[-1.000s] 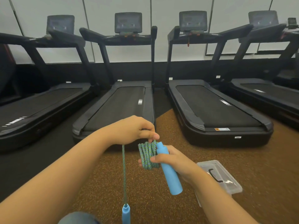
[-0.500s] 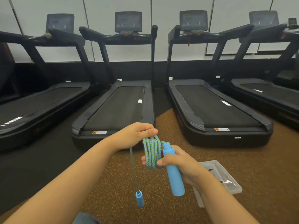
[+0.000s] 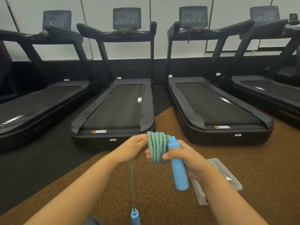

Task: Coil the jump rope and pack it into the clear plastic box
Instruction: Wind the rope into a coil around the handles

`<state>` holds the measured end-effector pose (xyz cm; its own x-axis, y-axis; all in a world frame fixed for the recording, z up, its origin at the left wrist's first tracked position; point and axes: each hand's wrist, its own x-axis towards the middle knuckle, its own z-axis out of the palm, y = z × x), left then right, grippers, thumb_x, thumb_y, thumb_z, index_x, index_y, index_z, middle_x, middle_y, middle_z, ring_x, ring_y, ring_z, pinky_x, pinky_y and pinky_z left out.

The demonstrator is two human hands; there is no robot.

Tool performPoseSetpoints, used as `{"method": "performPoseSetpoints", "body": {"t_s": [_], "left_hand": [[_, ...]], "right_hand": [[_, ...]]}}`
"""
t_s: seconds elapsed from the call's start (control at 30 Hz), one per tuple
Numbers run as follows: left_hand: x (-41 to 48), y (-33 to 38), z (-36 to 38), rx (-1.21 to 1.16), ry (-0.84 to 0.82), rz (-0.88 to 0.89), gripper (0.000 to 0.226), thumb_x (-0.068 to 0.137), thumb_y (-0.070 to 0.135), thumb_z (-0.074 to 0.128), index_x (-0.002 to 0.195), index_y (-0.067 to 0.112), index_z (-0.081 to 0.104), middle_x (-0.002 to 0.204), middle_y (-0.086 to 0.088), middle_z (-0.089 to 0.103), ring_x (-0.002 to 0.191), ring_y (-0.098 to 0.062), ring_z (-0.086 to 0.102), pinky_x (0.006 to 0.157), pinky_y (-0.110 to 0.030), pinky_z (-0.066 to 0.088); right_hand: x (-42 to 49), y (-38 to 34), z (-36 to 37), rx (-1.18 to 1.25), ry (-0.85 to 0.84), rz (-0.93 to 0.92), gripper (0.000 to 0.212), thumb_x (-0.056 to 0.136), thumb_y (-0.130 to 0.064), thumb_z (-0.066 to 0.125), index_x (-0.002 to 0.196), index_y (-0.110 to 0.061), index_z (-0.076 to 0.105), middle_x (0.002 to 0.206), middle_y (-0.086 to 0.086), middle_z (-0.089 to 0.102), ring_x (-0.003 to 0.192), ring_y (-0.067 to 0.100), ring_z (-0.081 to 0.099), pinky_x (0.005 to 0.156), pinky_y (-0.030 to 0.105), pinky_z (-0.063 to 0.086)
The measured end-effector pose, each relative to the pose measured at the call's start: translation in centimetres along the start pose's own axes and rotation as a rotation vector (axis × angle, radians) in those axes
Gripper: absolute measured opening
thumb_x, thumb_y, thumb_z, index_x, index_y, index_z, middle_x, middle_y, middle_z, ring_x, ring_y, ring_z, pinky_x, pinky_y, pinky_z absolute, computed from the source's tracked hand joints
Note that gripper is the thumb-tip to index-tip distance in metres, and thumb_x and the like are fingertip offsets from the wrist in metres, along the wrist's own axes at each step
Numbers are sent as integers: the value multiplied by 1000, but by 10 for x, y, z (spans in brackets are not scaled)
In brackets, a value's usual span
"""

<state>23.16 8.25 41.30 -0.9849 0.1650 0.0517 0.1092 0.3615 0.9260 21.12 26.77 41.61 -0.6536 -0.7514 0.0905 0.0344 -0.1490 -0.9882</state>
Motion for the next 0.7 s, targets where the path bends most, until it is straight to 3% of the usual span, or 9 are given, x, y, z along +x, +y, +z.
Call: {"method": "performPoseSetpoints", "body": {"t_s": [0.07, 0.1, 0.17, 0.27, 0.33, 0.47, 0.7], "left_hand": [[-5, -12, 11, -15, 22, -40, 29, 101, 25, 35, 88, 12, 58, 46, 12, 43, 41, 1, 34, 44, -15, 28], [-7, -18, 17, -22, 32, -51, 27, 100, 28, 37, 91, 13, 58, 47, 12, 37, 41, -1, 28, 43, -16, 24], [-13, -29, 25, -31, 48, -66, 29, 95, 37, 38, 79, 18, 54, 51, 12, 32, 42, -2, 26, 44, -18, 22], [-20, -40, 34, -17, 49, -44, 33, 95, 40, 35, 72, 21, 50, 53, 11, 33, 43, -2, 27, 44, -16, 24], [-23, -44, 36, 31, 77, -24, 34, 92, 45, 37, 71, 24, 53, 51, 12, 34, 44, -3, 29, 45, -17, 25], [-24, -39, 42, 251, 112, 10, 33, 98, 38, 39, 73, 28, 59, 54, 12, 42, 51, -2, 36, 53, -20, 30], [-24, -4, 52, 521, 88, 61, 30, 97, 41, 42, 79, 27, 62, 55, 9, 45, 50, 0, 41, 51, -14, 31]], "right_hand": [[1, -1, -4, -12, 110, 50, 61, 44, -19, 72, 102, -1, 62, 98, 23, 67, 84, 25, 61, 81, 36, 47], [2, -1, -7, -6, 148, 69, 63, 40, -19, 72, 100, -4, 58, 91, 17, 67, 76, 19, 61, 72, 29, 48], [0, -5, -8, 40, 116, 49, 48, 48, -8, 68, 95, -9, 56, 81, 4, 73, 68, 12, 67, 61, 22, 51], [-2, -12, -7, 135, 48, -8, 29, 64, 3, 53, 88, -8, 66, 83, 9, 76, 76, 16, 73, 63, 20, 55], [-2, -10, -9, 162, 38, -29, 29, 66, 4, 50, 86, -8, 67, 85, 11, 76, 77, 18, 74, 63, 21, 55], [8, -9, -11, 182, 44, -54, 33, 70, 1, 50, 98, -5, 67, 100, 17, 73, 92, 25, 72, 77, 29, 57], [18, -15, -22, 128, 103, -9, 39, 69, -4, 51, 106, -1, 63, 107, 17, 72, 99, 26, 70, 87, 30, 56]]}}
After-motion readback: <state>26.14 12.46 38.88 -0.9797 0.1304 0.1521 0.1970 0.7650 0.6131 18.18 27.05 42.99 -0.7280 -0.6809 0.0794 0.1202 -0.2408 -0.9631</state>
